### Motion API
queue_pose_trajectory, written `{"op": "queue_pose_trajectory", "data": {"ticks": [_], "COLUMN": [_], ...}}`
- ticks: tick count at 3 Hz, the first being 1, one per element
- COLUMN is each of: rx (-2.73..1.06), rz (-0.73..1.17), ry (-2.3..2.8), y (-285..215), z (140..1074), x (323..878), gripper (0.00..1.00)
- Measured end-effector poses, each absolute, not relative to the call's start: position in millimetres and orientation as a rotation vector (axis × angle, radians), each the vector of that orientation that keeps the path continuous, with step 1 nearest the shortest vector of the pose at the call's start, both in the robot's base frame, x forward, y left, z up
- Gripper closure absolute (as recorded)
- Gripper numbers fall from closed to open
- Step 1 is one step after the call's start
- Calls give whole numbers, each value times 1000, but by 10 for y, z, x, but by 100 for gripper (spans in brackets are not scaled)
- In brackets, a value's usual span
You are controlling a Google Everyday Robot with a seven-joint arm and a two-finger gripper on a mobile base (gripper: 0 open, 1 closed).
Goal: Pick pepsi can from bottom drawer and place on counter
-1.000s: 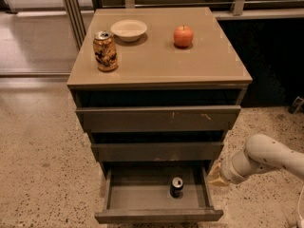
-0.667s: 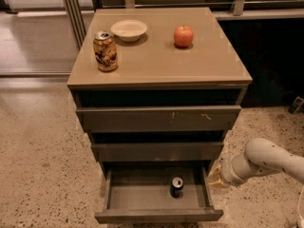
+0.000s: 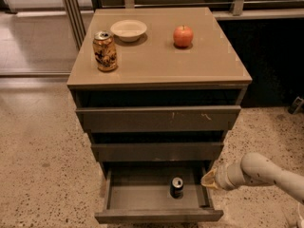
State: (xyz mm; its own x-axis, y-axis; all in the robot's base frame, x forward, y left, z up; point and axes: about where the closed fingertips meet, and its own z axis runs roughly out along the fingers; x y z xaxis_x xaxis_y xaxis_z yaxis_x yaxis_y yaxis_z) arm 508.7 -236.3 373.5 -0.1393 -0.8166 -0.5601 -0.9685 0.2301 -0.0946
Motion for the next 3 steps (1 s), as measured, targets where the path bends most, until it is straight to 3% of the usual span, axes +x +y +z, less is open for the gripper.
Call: {"op": "queue_pose_trajectory", "data": {"ticks": [1, 3], "rx": [-1579, -1524], "rz": [473, 439], "ry": [1970, 1980], "y": [-2295, -2451], "z": [3221, 3088], "x": [5333, 5564], "gripper": [100, 100]}}
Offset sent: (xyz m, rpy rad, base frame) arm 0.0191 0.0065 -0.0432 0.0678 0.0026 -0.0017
